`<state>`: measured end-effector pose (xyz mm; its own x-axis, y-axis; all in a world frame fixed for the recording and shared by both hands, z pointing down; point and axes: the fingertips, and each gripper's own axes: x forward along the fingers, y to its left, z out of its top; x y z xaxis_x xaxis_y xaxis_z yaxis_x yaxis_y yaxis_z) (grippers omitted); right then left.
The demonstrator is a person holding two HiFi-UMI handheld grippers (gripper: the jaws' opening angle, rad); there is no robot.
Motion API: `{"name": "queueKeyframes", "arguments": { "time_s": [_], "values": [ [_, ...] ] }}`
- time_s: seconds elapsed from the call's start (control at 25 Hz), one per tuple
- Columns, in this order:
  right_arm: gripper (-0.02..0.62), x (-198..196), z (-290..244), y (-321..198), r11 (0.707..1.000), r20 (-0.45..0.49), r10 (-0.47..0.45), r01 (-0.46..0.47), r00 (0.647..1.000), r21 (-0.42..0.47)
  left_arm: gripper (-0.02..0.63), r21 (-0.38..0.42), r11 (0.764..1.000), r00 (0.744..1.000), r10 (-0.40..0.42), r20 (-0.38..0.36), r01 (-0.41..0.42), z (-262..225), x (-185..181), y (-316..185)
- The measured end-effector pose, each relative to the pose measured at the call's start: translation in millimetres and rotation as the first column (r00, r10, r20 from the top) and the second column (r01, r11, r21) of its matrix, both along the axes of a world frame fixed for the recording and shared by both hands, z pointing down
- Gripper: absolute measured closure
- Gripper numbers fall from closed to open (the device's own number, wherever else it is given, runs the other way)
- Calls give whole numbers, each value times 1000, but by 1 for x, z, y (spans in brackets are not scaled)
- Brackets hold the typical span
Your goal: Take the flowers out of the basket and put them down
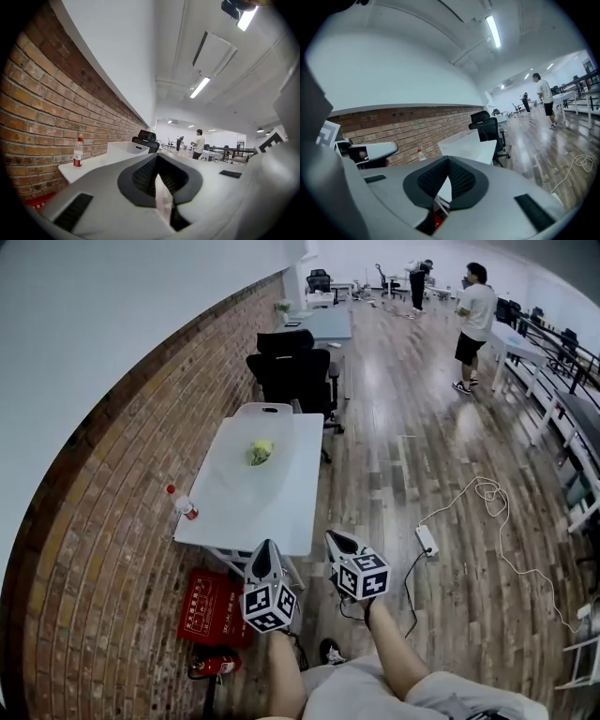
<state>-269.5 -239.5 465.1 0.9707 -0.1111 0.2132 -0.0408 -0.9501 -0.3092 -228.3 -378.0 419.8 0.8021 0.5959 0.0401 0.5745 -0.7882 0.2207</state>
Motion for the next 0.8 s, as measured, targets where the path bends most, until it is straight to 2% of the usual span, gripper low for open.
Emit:
{"name": "queueKeyframes", "arguments": {
  "time_s": [0.24, 0.44, 0.6, 0.68, 0.8],
  "values": [
    [575, 24, 8, -2, 996, -12, 36, -35, 999, 86, 586, 33, 999, 1000, 10, 15, -10, 20, 28, -7],
    [575, 32, 25, 4, 995, 33, 68, -70, 997, 68, 588, 21, 1000, 999, -8, 39, 7, 33, 44, -8],
    [575, 37, 30, 18, 991, 38, 98, -101, 994, 83, 589, 3, 1000, 998, 19, 55, -20, 39, 57, 8],
    [575, 40, 37, 35, 984, 84, 137, -146, 987, 104, 589, 21, 999, 998, 32, 61, -33, 39, 64, 23],
    [577, 49, 48, 60, 955, 143, 188, -215, 972, 202, 589, 41, 998, 998, 45, 46, -47, 30, 77, 44]
  ]
}}
